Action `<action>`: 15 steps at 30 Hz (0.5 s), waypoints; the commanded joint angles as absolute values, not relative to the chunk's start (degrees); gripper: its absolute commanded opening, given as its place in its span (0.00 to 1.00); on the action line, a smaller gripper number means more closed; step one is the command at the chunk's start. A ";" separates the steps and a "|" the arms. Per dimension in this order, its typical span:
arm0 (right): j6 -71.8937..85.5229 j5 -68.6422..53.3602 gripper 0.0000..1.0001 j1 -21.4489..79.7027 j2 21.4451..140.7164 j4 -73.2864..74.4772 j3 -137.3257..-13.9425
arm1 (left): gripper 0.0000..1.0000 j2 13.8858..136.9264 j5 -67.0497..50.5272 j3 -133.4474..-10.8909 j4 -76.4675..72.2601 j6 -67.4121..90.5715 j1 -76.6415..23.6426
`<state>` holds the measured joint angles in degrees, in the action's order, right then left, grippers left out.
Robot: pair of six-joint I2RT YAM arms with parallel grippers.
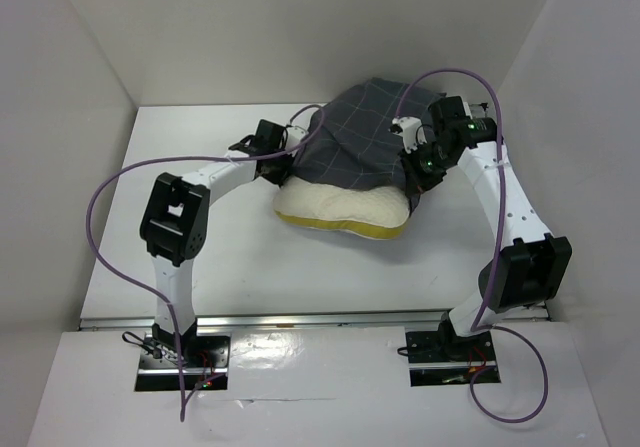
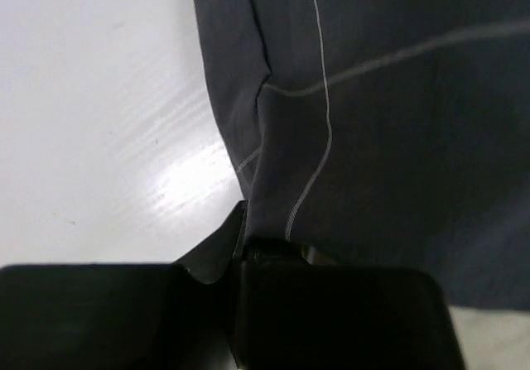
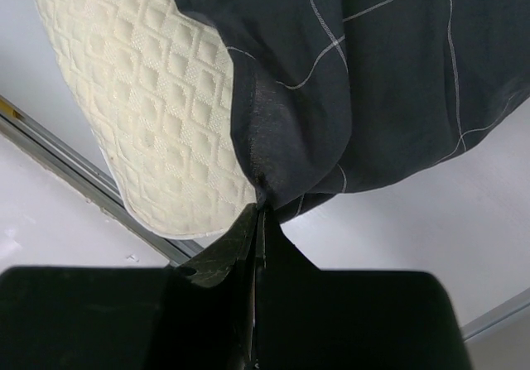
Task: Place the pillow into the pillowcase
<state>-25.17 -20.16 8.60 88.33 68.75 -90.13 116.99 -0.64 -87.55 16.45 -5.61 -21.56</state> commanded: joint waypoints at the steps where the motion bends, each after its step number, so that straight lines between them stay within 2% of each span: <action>1: -25.14 -21.61 0.00 7.74 86.92 66.97 -92.97 | 0.00 108.91 -3.85 -85.79 18.36 -4.39 -21.09; 8: -23.38 -25.93 0.00 6.68 89.47 65.05 -108.96 | 0.00 93.64 -3.35 -90.69 28.55 -1.94 -21.09; 11: -21.36 -23.40 0.00 6.06 90.09 60.05 -118.36 | 0.00 88.97 -0.20 -101.03 32.50 -1.93 -21.09; 13: -18.91 -20.58 0.00 4.67 87.03 52.06 -118.92 | 0.00 87.02 2.10 -104.57 32.52 -1.93 -21.09; 15: -17.67 -15.75 0.00 4.66 83.60 44.95 -114.28 | 0.00 84.03 5.70 -107.75 30.07 -1.93 -21.09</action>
